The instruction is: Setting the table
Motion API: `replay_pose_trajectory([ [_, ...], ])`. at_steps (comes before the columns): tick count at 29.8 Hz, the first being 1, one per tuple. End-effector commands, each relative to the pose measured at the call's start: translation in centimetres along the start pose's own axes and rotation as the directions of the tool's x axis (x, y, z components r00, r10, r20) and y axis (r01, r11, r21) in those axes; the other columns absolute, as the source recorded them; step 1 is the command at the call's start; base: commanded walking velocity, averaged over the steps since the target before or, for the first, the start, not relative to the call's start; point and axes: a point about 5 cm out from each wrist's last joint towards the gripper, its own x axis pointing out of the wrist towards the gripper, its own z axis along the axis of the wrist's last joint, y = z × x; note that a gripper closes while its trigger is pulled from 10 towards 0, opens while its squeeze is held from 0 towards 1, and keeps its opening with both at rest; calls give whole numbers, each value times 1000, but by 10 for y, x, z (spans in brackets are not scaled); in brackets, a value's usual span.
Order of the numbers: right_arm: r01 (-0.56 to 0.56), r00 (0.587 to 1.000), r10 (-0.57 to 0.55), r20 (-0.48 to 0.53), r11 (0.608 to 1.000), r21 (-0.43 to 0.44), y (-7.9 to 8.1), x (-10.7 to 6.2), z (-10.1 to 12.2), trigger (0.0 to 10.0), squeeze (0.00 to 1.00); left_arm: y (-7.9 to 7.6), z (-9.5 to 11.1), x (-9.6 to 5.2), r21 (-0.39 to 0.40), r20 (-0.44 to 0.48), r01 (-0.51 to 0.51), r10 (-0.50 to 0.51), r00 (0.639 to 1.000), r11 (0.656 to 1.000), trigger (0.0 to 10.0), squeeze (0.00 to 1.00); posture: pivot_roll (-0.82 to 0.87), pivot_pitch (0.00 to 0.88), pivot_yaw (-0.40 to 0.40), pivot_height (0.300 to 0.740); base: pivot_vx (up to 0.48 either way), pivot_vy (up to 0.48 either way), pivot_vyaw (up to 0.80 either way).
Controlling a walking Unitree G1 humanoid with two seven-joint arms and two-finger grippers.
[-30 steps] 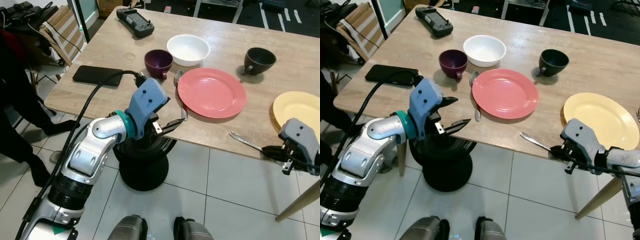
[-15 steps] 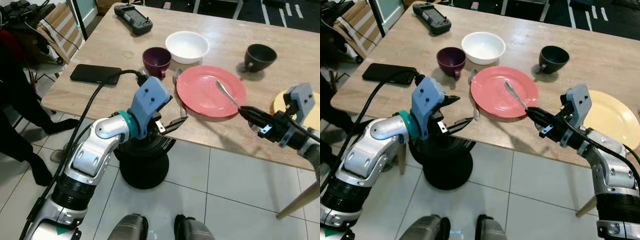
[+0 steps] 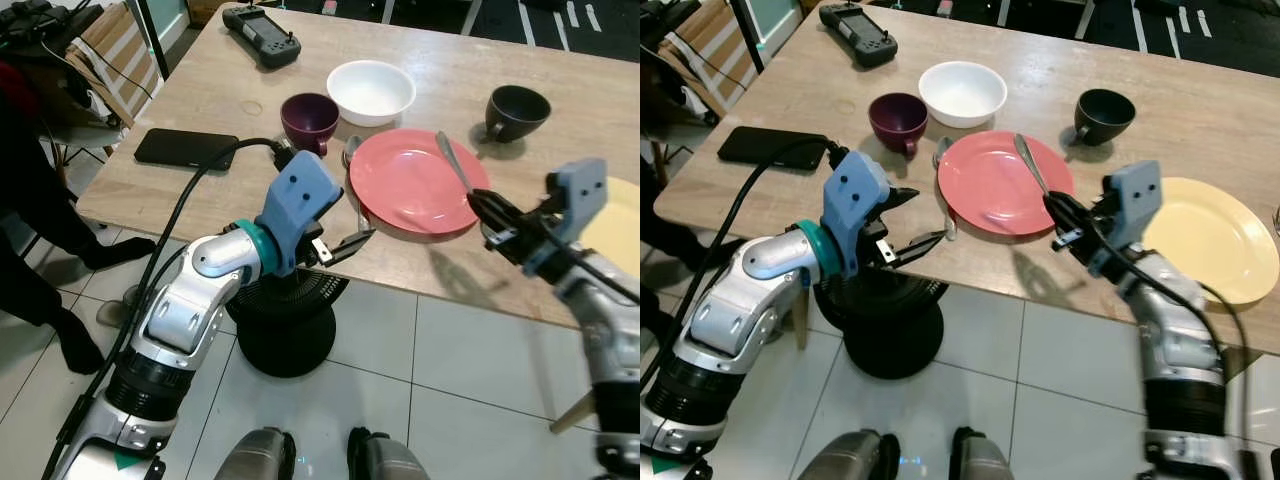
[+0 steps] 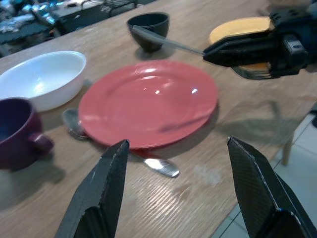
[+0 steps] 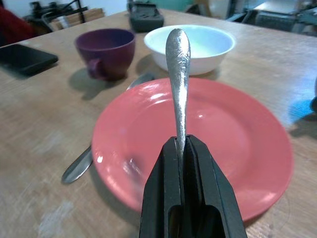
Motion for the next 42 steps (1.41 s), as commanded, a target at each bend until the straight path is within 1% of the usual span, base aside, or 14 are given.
replay_pose_trajectory([
  [1, 54, 998, -54, 34, 999, 0, 0, 1, 4, 10000, 0, 3, -1, 1, -3, -12, -30, 30, 999, 1000, 10000, 0, 84, 78, 61, 740, 0, 0, 0],
  [4, 118, 990, -121, 65, 992, 47, 6, 2, 4, 10000, 0, 10, -2, 1, 0, -19, -97, 97, 995, 995, 10000, 0, 85, 78, 61, 740, 0, 0, 0],
  [6, 233, 959, -245, 144, 968, 98, 8, 0, 14, 10000, 0, 21, -5, 2, -4, -33, -201, 200, 979, 980, 10000, 0, 82, 76, 62, 740, 0, 0, 0],
  [8, 233, 959, -245, 144, 968, 98, 8, 0, 14, 10000, 0, 21, -5, 2, -4, -33, -201, 200, 979, 980, 10000, 0, 82, 76, 62, 740, 0, 0, 0],
  [9, 300, 931, -316, 183, 947, 112, 9, -2, 20, 10000, 0, 24, -5, 2, -3, -37, -245, 245, 969, 969, 10000, 0, 72, 76, 61, 740, 0, 0, 0],
  [11, 356, 903, -372, 216, 928, 112, 9, -5, 26, 10000, 0, 27, -6, 2, -3, -38, -283, 282, 959, 959, 10000, 0, 70, 78, 60, 740, 0, 0, 0],
  [13, 356, 903, -372, 216, 928, 112, 9, -5, 26, 10000, 0, 27, -6, 2, -3, -38, -283, 282, 959, 959, 10000, 0, 70, 78, 60, 740, 0, 0, 0],
  [15, 472, 843, -476, 251, 878, 81, 6, -16, 33, 10000, 0, 29, -6, 4, 2, -34, -326, 325, 945, 946, 10000, 0, 51, 84, 57, 740, 0, 0, 0],
  [16, 472, 843, -476, 251, 878, 81, 6, -16, 33, 10000, 0, 29, -6, 4, 2, -34, -326, 325, 945, 946, 10000, 0, 51, 84, 57, 740, 0, 0, 0],
  [19, 584, 781, -576, 243, 811, 44, -4, -38, 32, 10000, 0, 34, -7, 4, 2, -36, -362, 362, 932, 932, 10000, 0, 35, 90, 52, 740, 0, 0, 0],
  [22, 595, 774, -586, 240, 802, 41, -5, -42, 32, 10000, 0, 36, -7, 4, 3, -37, -366, 366, 930, 930, 10000, 0, 35, 90, 52, 740, 0, 0, 0],
  [25, 643, 747, -632, 204, 766, 19, -14, -56, 27, 10000, 0, 43, -6, 5, 5, -36, -388, 388, 921, 922, 10000, 0, 22, 92, 50, 740, 0, 0, 0],
  [28, 666, 736, -654, 175, 746, -13, -15, -62, 22, 10000, 0, 44, -5, 9, 0, -28, -397, 396, 918, 918, 10000, 0, 11, 90, 50, 740, 0, 0, 0],
  [42, 674, 733, -666, 137, 739, -13, -14, -65, 13, 10000, 0, 42, -7, 12, -8, -27, -398, 398, 917, 917, 10000, 0, 13, 86, 51, 740, 0, 0, 0],
])
